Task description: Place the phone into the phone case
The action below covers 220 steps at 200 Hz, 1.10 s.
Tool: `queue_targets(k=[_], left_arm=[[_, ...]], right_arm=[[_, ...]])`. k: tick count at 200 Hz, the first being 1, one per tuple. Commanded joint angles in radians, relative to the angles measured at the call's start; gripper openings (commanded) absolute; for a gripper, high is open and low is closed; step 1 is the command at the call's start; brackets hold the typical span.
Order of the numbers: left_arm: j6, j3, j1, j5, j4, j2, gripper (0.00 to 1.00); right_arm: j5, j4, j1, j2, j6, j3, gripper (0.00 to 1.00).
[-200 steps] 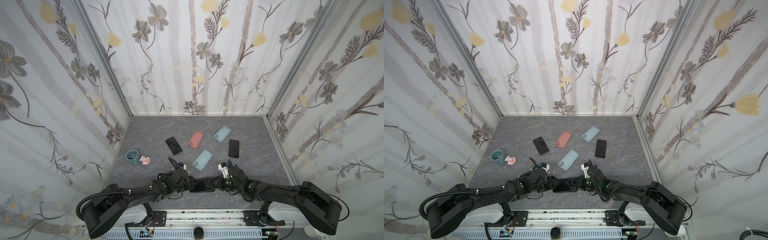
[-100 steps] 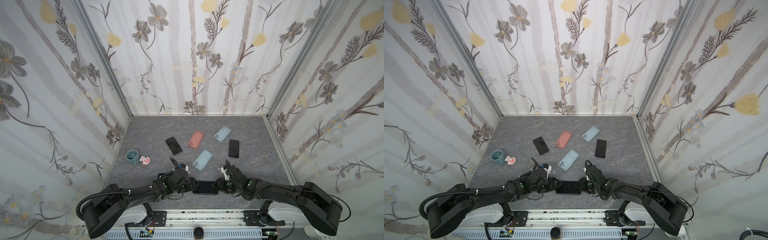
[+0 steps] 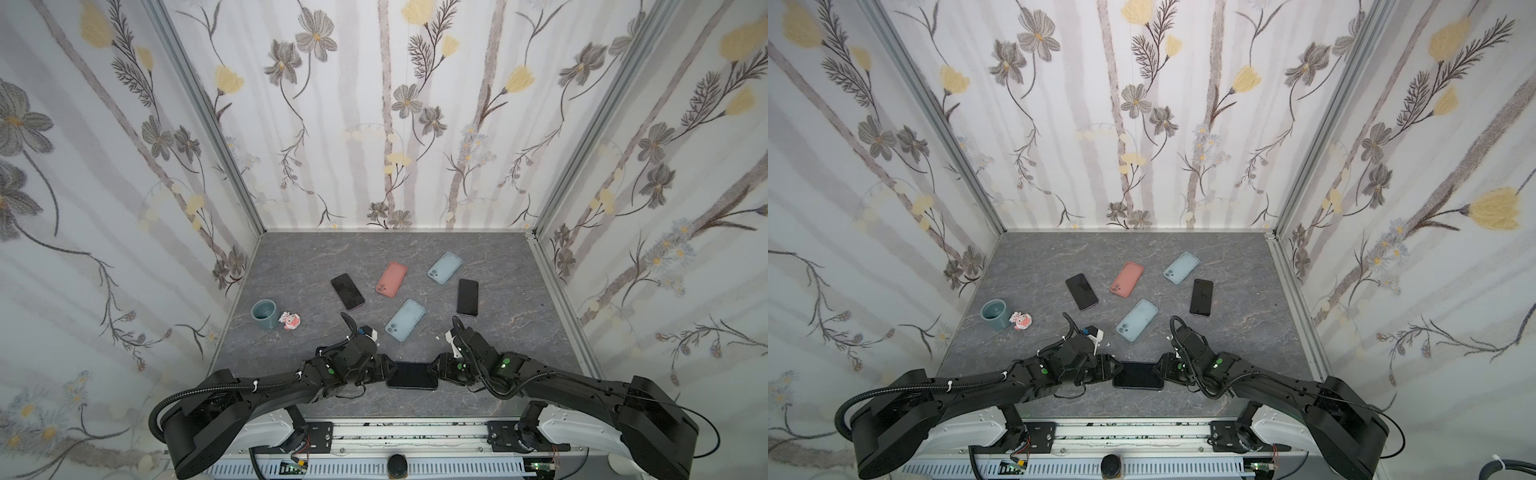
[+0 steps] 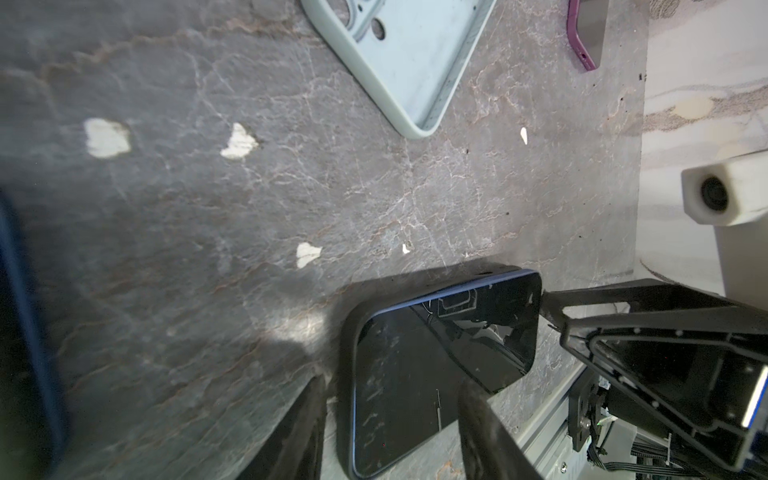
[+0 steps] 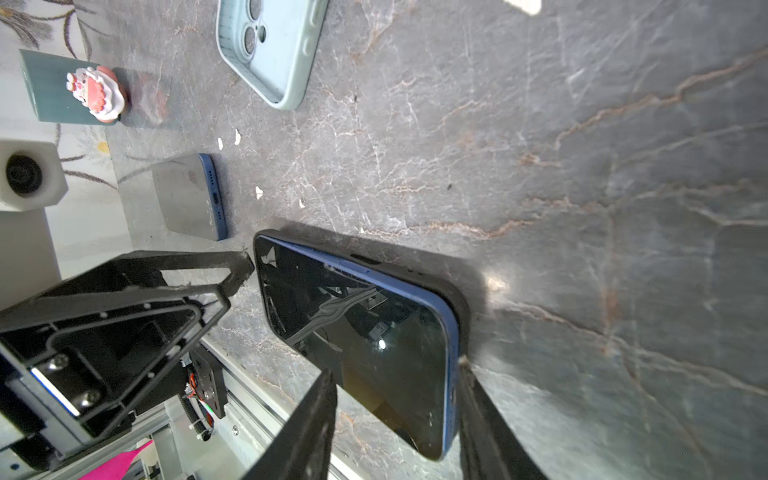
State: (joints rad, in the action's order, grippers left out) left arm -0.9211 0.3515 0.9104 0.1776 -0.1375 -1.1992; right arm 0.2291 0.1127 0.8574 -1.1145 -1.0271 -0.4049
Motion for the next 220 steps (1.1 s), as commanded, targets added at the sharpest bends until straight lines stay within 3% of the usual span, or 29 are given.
queue_targets(k=[1,47,72,119,185,220], left_arm=[[0.033,0.013,-0.001,-0.026,0.028,-0.01,0.44],[0.049,0.023,-0.001,-0.031,0.036,-0.04,0.37],[0.048,0.025,-0.001,-0.026,0.037,-0.052,0.37],[0.032,0.016,0.002,0.008,0.013,-0.09,0.37],[0.008,0.005,0.014,0.041,-0.034,-0.131,0.36],[0.003,-0.008,0.013,-0.015,0.01,-0.092,0.36]], right_arm=[[-0.027,0.052,-0.001,0.018,0.013,0.002,0.41],[-0.007,0.02,0.001,-0.003,0.013,0.025,0.27],[0.014,-0.001,0.003,-0.026,0.014,0.025,0.18],[0.025,-0.019,0.003,-0.05,0.013,0.013,0.09],[0.041,-0.028,0.005,-0.089,0.024,0.008,0.09],[-0.007,0.078,0.005,-0.078,0.064,-0.035,0.14]])
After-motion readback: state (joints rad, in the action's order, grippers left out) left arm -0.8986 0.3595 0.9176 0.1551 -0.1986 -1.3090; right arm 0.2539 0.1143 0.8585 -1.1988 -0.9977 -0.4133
